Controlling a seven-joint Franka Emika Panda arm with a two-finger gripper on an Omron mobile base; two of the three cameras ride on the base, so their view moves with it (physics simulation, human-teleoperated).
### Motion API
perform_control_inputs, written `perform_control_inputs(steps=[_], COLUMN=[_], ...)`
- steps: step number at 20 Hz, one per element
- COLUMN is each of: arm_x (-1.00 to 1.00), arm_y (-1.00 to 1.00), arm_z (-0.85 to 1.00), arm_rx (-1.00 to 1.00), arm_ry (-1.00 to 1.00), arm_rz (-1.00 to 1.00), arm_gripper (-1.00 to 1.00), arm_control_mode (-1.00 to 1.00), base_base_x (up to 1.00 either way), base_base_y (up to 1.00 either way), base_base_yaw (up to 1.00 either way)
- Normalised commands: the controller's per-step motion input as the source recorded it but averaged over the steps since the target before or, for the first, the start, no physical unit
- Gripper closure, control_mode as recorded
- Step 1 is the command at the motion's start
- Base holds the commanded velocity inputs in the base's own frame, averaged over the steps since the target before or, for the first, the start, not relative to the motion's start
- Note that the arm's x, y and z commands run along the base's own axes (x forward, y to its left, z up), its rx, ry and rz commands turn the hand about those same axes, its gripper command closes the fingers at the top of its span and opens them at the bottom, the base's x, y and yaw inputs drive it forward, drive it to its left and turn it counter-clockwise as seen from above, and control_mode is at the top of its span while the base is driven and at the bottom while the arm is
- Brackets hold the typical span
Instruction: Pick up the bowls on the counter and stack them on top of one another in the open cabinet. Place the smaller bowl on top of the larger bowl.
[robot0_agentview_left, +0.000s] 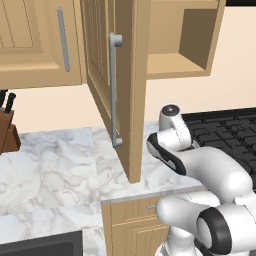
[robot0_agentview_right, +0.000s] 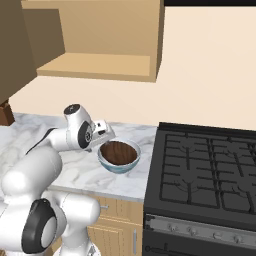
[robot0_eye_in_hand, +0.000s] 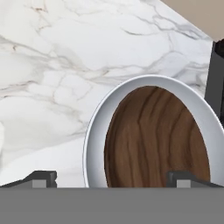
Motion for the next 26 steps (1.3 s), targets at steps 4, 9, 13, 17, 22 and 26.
perform_control_inputs(steps=[4, 9, 13, 17, 22, 26], arm_x=[-0.05, 0.00, 0.07, 0.14, 0.16, 0.12], arm_y=[0.12, 0.04, 0.00, 0.00, 0.00, 0.00], arm_z=[-0.02, -0.11, -0.21, -0.26, -0.21, -0.15], arm_rx=[0.00, 0.00, 0.00, 0.00, -0.01, -0.01], arm_ry=[-0.01, 0.00, -0.01, -0.04, -0.03, -0.02], arm_rz=[0.00, 0.00, 0.00, 0.00, 0.00, 0.00], arm_gripper=[-1.00, -1.00, -1.00, -1.00, -1.00, -1.00], arm_control_mode=[-1.00, -1.00, -1.00, -1.00, -1.00, -1.00], base_base_x=[0.00, 0.00, 0.00, 0.00, 0.00, 0.00], base_base_y=[0.00, 0.00, 0.00, 0.00, 0.00, 0.00], base_base_yaw=[0.00, 0.00, 0.00, 0.00, 0.00, 0.00])
